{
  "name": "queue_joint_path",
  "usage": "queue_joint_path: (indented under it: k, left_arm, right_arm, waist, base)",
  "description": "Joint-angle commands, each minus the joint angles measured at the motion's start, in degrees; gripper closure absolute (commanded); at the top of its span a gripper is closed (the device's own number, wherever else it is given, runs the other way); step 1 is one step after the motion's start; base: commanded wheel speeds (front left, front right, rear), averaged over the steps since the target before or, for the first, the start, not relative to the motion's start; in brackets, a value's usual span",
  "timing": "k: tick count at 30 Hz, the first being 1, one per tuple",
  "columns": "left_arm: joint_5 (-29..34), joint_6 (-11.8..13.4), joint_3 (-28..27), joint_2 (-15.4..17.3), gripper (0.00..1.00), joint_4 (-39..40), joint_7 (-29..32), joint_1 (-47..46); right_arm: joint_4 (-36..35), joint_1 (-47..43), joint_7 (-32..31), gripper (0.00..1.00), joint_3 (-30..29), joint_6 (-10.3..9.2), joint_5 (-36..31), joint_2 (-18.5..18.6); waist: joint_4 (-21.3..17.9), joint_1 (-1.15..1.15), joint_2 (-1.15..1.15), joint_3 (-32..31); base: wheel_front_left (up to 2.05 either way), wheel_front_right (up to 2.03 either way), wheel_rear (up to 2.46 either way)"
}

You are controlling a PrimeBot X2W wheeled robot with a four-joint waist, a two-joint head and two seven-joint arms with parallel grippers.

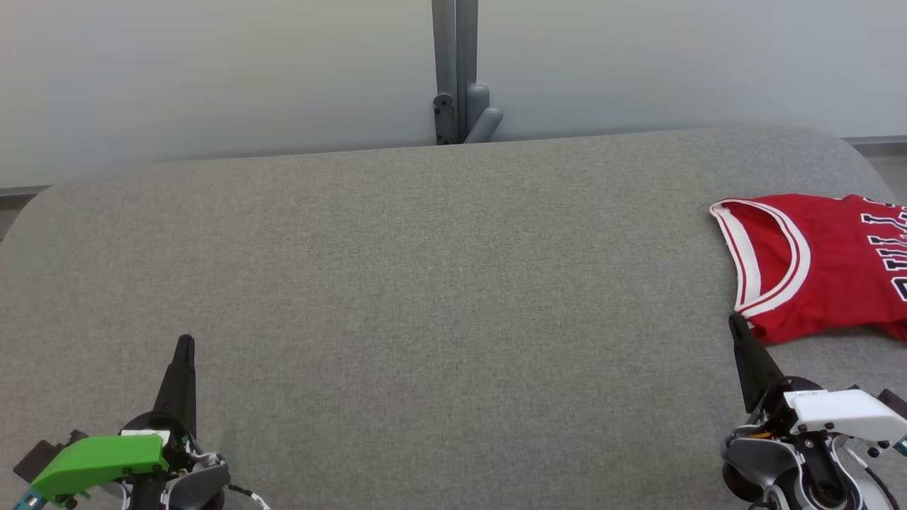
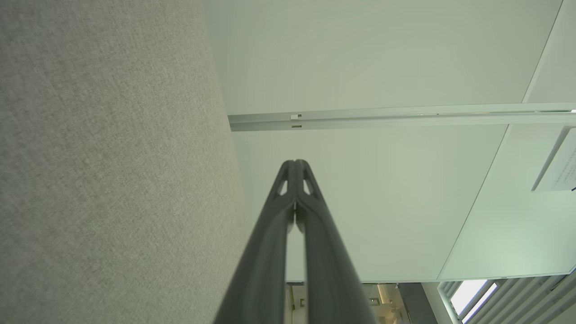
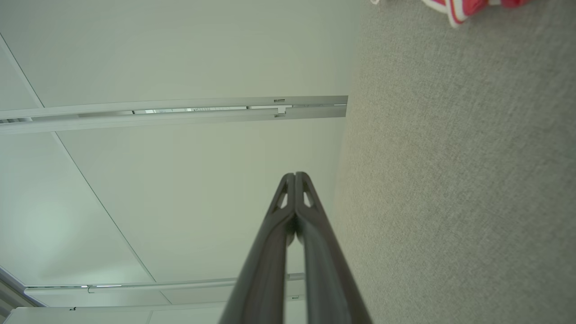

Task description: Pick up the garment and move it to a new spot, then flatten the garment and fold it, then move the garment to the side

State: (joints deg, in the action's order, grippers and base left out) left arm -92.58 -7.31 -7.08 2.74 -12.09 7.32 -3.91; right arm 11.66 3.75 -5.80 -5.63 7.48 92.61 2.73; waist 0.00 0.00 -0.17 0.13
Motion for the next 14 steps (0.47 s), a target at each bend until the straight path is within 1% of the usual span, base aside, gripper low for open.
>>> queue_joint_path:
  k: [1,14]
  left_arm:
    - [0.03,-0.41,-0.07,0.28,1.00,0.11,0.17,-0.69]
    - [0.04,-0.41,-0.07,0.28,1.00,0.12,0.17,-0.69]
  right_arm:
    - [-0.20,0.16,-0.07,1.00,-0.12,0.02,0.24,0.28]
    - [-0.20,0.16,-0.07,1.00,-0.12,0.02,0.24,0.28]
  waist:
    - [0.00,0.00,0.17,0.00]
    - [0.00,0.00,0.17,0.00]
  base:
    - [0.00,0.00,0.00]
    - [0.00,0.00,0.00]
